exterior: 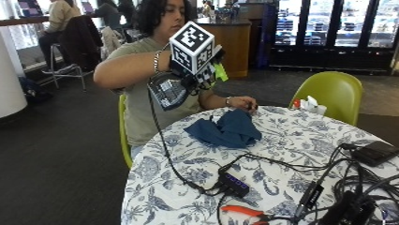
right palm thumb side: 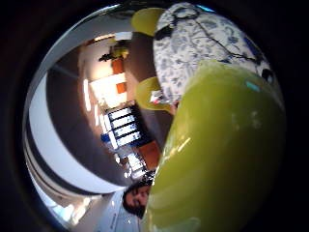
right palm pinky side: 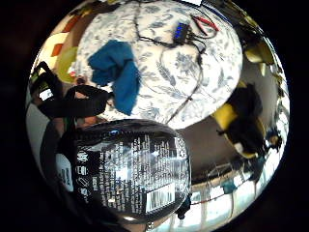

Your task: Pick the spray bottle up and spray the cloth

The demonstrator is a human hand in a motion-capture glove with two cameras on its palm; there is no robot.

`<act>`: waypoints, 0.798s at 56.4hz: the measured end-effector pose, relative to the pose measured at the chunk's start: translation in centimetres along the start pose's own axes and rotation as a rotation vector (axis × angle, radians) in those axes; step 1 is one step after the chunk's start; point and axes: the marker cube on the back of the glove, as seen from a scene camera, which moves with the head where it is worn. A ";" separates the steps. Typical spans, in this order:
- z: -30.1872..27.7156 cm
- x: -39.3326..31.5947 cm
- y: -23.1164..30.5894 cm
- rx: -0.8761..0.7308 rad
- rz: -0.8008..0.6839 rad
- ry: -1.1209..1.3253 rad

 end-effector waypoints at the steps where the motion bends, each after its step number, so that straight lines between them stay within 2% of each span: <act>1: 0.2 0.0 -0.3 -0.011 0.019 0.014; 19: 6.8 0.5 -5.2 -0.283 0.302 0.284; 34: 12.2 3.4 -7.7 -0.457 0.416 0.385; 45: 13.7 4.4 -8.2 -0.505 0.425 0.347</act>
